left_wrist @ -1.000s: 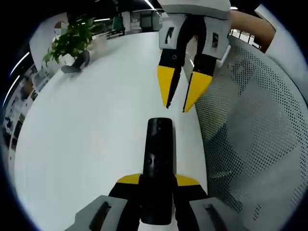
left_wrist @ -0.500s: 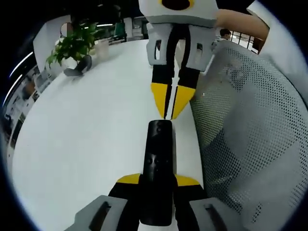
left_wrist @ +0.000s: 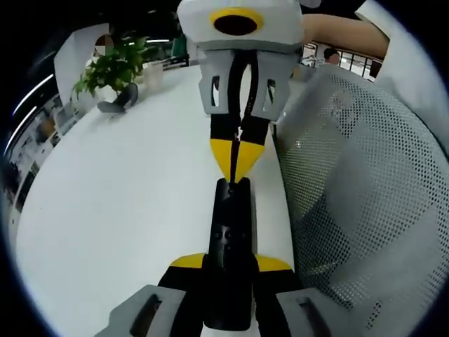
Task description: Press the specified remote control buttons in sequence, fully releasing each button before pressing the next.
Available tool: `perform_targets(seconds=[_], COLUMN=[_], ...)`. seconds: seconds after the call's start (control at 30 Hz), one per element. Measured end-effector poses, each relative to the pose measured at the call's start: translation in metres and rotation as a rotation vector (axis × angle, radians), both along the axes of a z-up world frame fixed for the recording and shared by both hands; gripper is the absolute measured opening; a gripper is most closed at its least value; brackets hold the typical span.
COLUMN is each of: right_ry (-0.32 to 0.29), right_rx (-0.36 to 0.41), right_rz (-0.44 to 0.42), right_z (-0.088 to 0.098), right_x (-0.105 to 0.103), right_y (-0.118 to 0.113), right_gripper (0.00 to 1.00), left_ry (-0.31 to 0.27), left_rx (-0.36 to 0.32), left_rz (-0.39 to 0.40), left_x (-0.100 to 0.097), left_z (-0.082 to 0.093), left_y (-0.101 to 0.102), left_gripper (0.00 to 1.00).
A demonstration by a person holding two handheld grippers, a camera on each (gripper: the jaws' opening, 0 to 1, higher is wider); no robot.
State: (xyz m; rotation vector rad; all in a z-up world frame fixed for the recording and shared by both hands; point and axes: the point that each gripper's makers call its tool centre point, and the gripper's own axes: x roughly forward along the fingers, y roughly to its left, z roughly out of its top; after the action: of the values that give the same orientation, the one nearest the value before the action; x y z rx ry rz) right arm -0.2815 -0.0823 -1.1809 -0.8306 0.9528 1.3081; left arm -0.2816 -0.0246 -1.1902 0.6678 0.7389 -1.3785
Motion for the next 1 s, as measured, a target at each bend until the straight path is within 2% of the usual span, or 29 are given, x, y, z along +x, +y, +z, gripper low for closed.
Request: perform_targets(seconds=[0.1,0.2,0.53,0.63,0.8,0.87,1.0], right_ry=[0.002,-0.012,-0.038,-0.054,-0.064,-0.061,-0.062], right_rx=[-0.019,-0.07,-0.155,-0.187,-0.2,-0.187,-0.125], right_rz=[0.019,0.06,0.105,0.093,0.076,0.056,-0.044], right_z=[-0.0005,-0.0011,-0.0037,-0.0044,-0.0043,-0.004,-0.0034], right_x=[-0.0002,-0.0007,-0.0007,-0.0003,0.0005,0.001,0.0017], right_y=[-0.0006,-0.004,-0.0021,-0.0017,-0.0032,-0.0036,-0.0039], right_gripper=[0.0,0.0,0.0,0.0,0.0,0.0,0.0], left_ry=[-0.001,0.0,-0.001,-0.003,-0.006,-0.006,-0.009], left_rx=[-0.004,-0.008,-0.028,-0.044,-0.068,-0.08,-0.106], left_rz=[-0.001,0.001,0.003,0.002,0.004,0.016,0.033], left_x=[0.0,-0.0001,-0.0006,-0.0009,-0.0008,-0.0007,-0.0008], left_z=[0.0001,0.0,0.0004,0.0008,0.0009,0.001,0.0015], left_y=[-0.0002,-0.0005,-0.0004,0.0,-0.0003,-0.0006,-0.0003], left_gripper=[0.24,0.24,0.24,0.24,0.24,0.24,0.25])
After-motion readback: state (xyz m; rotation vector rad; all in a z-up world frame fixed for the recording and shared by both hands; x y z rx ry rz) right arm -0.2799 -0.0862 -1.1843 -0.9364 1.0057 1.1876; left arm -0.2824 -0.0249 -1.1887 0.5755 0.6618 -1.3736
